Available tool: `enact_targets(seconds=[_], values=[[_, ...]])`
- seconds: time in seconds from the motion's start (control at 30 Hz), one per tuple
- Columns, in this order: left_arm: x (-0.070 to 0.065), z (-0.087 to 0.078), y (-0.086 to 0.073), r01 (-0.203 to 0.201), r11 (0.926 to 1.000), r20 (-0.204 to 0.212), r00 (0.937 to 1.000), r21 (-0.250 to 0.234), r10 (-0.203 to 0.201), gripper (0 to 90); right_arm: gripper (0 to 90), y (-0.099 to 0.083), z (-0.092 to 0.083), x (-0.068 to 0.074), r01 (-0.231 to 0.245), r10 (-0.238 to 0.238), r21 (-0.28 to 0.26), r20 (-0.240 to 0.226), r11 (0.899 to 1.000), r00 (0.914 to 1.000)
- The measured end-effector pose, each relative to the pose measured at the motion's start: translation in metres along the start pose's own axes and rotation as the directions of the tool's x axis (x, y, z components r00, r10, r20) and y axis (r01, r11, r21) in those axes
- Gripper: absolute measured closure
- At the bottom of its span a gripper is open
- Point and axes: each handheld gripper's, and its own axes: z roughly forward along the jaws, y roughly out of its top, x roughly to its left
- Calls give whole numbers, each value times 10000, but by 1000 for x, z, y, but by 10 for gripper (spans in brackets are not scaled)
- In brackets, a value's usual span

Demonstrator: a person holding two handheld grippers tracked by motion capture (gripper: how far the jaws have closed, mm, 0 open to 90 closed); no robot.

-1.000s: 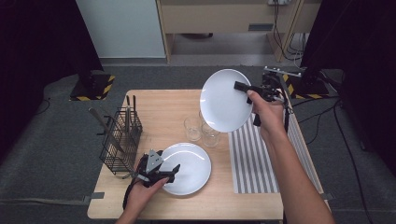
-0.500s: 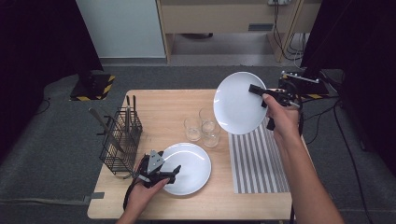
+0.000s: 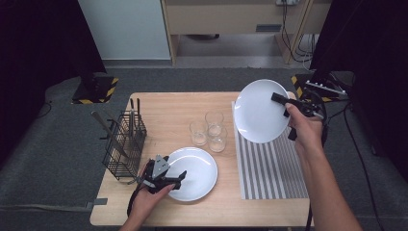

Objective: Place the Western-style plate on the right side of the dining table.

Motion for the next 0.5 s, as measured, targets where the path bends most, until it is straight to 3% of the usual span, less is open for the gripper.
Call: enact_targets(seconds=[0.3,0.5], values=[[1,1,-1,-57,10000,-46,10000,4,57,105,833,-16,-6,-30,-264,260,66,532,9996,9982],[-1,2,-1,-190,9998,-48,9998,62,191,105,833,-28,-7,-45,-500,502,-45,586,9987,9970]])
